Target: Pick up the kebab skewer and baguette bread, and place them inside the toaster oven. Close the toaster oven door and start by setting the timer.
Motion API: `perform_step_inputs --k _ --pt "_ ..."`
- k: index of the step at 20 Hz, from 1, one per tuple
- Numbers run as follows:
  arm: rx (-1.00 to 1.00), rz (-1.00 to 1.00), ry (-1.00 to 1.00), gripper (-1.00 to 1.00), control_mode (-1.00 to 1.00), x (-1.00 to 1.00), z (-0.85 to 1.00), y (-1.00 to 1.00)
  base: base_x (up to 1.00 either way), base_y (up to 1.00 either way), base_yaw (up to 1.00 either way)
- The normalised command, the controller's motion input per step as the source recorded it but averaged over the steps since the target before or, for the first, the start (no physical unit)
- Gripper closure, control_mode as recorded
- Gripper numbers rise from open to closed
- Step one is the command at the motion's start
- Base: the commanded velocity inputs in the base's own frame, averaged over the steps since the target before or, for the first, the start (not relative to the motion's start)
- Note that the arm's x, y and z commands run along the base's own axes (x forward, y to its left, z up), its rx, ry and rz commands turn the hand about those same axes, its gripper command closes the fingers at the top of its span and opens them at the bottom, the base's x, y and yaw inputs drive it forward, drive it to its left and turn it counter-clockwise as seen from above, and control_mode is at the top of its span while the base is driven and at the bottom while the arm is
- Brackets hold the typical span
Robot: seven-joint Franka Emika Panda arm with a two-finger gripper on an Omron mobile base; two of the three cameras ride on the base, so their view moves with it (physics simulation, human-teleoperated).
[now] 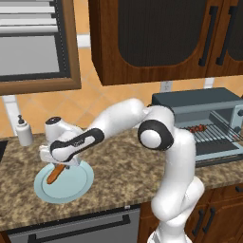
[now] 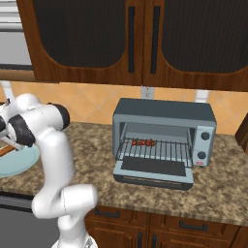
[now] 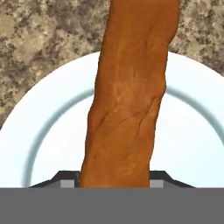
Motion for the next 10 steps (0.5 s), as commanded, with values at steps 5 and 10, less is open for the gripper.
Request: perform_step_inputs --k 5,10 --pt "0.03 -0.18 0.0 1.0 -1.0 -0.6 0.57 -0.93 0.0 0.0 0.0" --pt "0.1 -0.29 0.0 1.0 -1.0 -0.42 0.48 -1.0 0.0 0.0 0.0"
